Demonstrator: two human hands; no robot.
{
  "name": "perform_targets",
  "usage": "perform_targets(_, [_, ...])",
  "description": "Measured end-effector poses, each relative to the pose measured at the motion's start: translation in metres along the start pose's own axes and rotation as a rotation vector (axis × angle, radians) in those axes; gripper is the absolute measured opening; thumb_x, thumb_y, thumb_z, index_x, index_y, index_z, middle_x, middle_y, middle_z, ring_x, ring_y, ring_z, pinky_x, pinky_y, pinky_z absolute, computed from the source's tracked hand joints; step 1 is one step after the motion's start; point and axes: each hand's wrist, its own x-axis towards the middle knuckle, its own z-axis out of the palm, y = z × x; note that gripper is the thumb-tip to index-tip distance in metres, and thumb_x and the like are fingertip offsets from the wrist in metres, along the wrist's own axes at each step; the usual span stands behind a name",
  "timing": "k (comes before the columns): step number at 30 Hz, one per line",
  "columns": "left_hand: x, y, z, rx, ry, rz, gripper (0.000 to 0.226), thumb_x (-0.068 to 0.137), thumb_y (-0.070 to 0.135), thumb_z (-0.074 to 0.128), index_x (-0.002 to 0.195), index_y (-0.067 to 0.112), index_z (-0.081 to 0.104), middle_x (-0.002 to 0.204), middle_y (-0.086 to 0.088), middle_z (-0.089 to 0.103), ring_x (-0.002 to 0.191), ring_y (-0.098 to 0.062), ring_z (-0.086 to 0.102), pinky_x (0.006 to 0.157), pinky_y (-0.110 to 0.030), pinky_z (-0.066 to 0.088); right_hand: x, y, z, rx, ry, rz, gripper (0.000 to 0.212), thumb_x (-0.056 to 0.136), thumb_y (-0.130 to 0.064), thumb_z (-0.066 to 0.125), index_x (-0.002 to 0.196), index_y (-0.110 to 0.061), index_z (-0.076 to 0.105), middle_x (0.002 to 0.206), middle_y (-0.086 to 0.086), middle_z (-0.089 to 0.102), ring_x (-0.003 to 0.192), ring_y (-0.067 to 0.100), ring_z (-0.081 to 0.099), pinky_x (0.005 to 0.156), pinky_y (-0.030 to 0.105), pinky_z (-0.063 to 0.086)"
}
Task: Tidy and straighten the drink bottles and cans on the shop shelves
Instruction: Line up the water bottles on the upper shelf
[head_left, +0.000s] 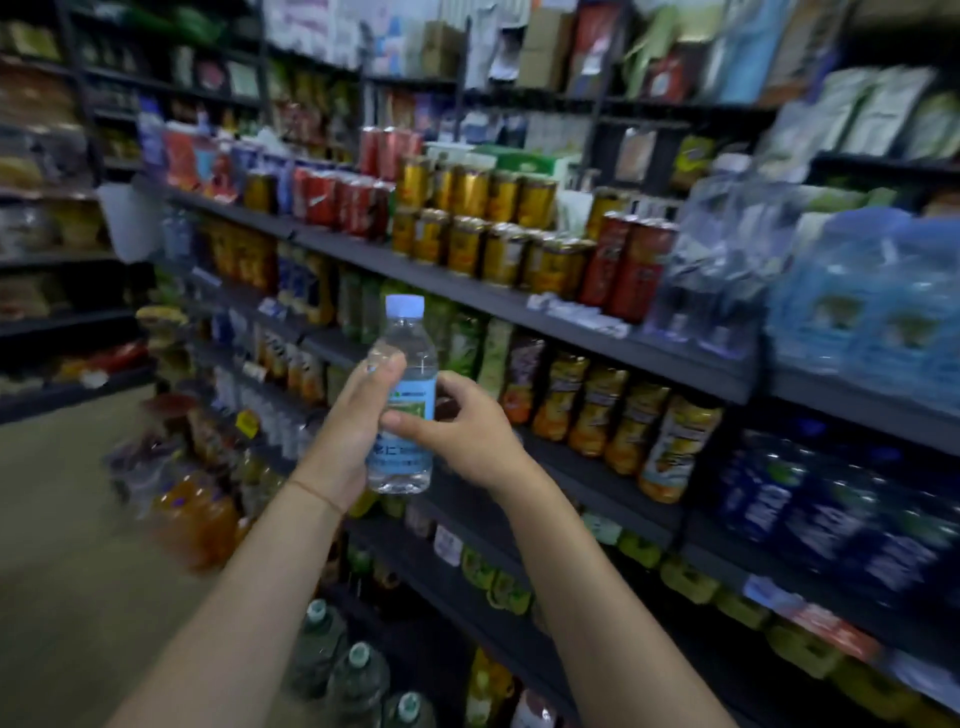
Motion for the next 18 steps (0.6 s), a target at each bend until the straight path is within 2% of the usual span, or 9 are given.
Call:
perform_targets(3, [-0.008, 0.016, 0.050, 0.049, -0.129, 0.079, 0.036, 0.085, 0.040, 0.062, 0.115, 0.021, 0.068, 0.104, -0.007, 0.074, 0.093, -0.022, 0.071, 0.081, -0.042, 0.057, -0.027, -0.008, -0.046, 0.020, 0.113, -0.055, 0.054, 0.069, -0.038, 0.089, 0.115, -0.027, 0.063, 0.110, -0.009, 0.070, 0.098, 0.002, 0.066, 0.085, 0.026, 0.056])
perform_targets(4, [-0.010, 0.020, 0.068, 0.076, -0.184, 0.095, 0.035, 0.081, 0.042, 0.064, 0.112, 0.027, 0.070, 0.104, -0.004, 0.074, 0.094, -0.022, 0.071, 0.081, -0.043, 0.055, -0.038, -0.011, -0.063, -0.004, 0.170, -0.073, 0.057, 0.069, -0.037, 0.089, 0.118, -0.027, 0.062, 0.112, -0.011, 0.068, 0.101, 0.002, 0.064, 0.087, 0.026, 0.056])
perform_targets(6, [-0.011, 0.020, 0.108, 0.121, -0.283, 0.136, 0.046, 0.074, 0.043, 0.070, 0.117, 0.026, 0.068, 0.110, -0.001, 0.074, 0.100, -0.021, 0.070, 0.079, -0.036, 0.057, -0.058, -0.009, -0.099, -0.066, 0.295, -0.116, 0.062, 0.069, -0.040, 0.088, 0.123, -0.028, 0.059, 0.117, -0.010, 0.065, 0.107, 0.007, 0.062, 0.091, 0.035, 0.055])
perform_targets(7, [-0.010, 0.017, 0.130, 0.145, -0.323, 0.160, 0.053, 0.074, 0.039, 0.073, 0.123, 0.021, 0.065, 0.113, -0.002, 0.073, 0.103, -0.020, 0.069, 0.081, -0.032, 0.057, -0.068, -0.006, -0.119, -0.097, 0.358, -0.140, 0.062, 0.070, -0.039, 0.087, 0.124, -0.028, 0.059, 0.118, -0.008, 0.063, 0.108, 0.008, 0.060, 0.091, 0.034, 0.054])
perform_targets(9, [-0.013, 0.007, 0.179, 0.186, -0.380, 0.198, 0.063, 0.072, 0.035, 0.077, 0.129, 0.017, 0.059, 0.119, -0.003, 0.070, 0.111, -0.020, 0.067, 0.091, -0.035, 0.056, -0.091, -0.001, -0.162, -0.134, 0.472, -0.169, 0.059, 0.075, -0.035, 0.086, 0.127, -0.029, 0.058, 0.120, -0.005, 0.059, 0.107, 0.006, 0.058, 0.088, 0.023, 0.051])
perform_targets(11, [-0.018, -0.009, 0.229, 0.215, -0.416, 0.214, 0.071, 0.069, 0.040, 0.081, 0.133, 0.023, 0.056, 0.129, -0.003, 0.065, 0.120, -0.020, 0.061, 0.100, -0.039, 0.050, -0.118, 0.004, -0.210, -0.153, 0.570, -0.174, 0.056, 0.080, -0.030, 0.082, 0.130, -0.029, 0.056, 0.124, -0.004, 0.055, 0.110, 0.004, 0.055, 0.089, 0.019, 0.049])
perform_targets(13, [-0.023, -0.028, 0.281, 0.244, -0.468, 0.234, 0.064, 0.076, 0.041, 0.083, 0.132, 0.030, 0.054, 0.132, 0.002, 0.062, 0.124, -0.013, 0.057, 0.102, -0.034, 0.045, -0.145, 0.008, -0.259, -0.192, 0.657, -0.169, 0.054, 0.084, -0.026, 0.078, 0.133, -0.028, 0.055, 0.124, -0.005, 0.053, 0.110, 0.003, 0.052, 0.089, 0.018, 0.049])
perform_targets(16, [-0.038, -0.054, 0.362, 0.191, -0.476, 0.177, 0.050, 0.088, 0.039, 0.063, 0.135, 0.030, 0.049, 0.137, 0.006, 0.055, 0.127, -0.007, 0.053, 0.104, -0.029, 0.044, -0.185, 0.014, -0.330, -0.226, 0.763, -0.146, 0.055, 0.085, -0.035, 0.076, 0.134, -0.027, 0.055, 0.124, -0.006, 0.051, 0.112, 0.006, 0.053, 0.088, 0.022, 0.050])
perform_targets(18, [-0.049, -0.068, 0.413, 0.203, -0.486, 0.176, 0.034, 0.099, 0.036, 0.053, 0.132, 0.033, 0.049, 0.135, 0.013, 0.053, 0.121, 0.005, 0.052, 0.100, -0.017, 0.044, -0.212, 0.019, -0.372, -0.278, 0.825, -0.143, 0.053, 0.085, -0.037, 0.075, 0.133, -0.024, 0.056, 0.119, -0.006, 0.051, 0.108, 0.002, 0.051, 0.082, 0.014, 0.044])
